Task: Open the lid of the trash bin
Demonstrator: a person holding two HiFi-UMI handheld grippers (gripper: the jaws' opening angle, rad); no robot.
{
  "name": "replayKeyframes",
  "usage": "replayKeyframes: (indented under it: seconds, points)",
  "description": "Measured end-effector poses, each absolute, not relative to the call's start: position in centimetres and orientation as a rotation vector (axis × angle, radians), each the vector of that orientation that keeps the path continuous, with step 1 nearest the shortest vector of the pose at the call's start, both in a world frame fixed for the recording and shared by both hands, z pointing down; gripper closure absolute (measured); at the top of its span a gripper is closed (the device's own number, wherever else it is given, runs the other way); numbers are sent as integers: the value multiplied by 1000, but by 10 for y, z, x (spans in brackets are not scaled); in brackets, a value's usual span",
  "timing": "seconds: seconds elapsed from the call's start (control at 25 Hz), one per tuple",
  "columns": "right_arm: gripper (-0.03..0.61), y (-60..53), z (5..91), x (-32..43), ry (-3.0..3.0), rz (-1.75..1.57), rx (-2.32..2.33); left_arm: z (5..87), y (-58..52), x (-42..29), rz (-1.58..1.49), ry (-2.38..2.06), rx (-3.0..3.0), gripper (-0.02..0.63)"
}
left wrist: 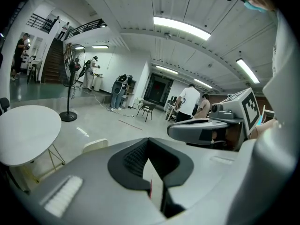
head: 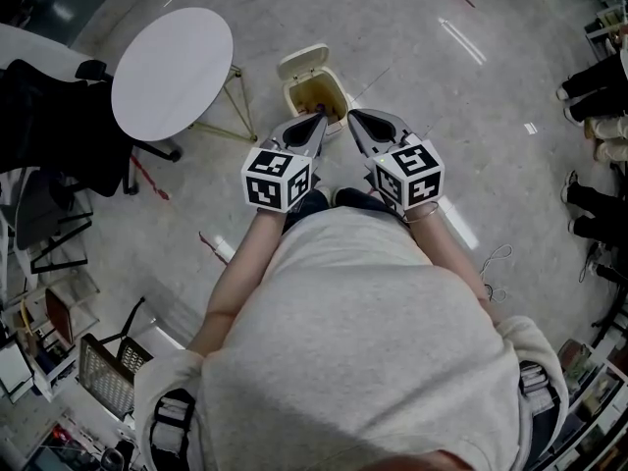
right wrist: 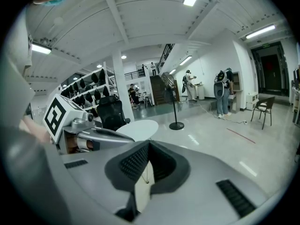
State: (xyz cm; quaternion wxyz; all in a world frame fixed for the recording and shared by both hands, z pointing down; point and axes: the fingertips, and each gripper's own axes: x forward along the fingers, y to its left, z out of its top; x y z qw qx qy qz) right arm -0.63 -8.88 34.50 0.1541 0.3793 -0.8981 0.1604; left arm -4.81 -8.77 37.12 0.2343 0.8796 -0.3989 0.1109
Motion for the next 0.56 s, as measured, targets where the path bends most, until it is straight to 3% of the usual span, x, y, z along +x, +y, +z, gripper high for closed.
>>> replayKeyframes:
  seconds: [0.56]
  points:
    - [571, -96, 339, -5, -2577, 446, 1100, 368, -93, -44, 326, -1069, 2428, 604]
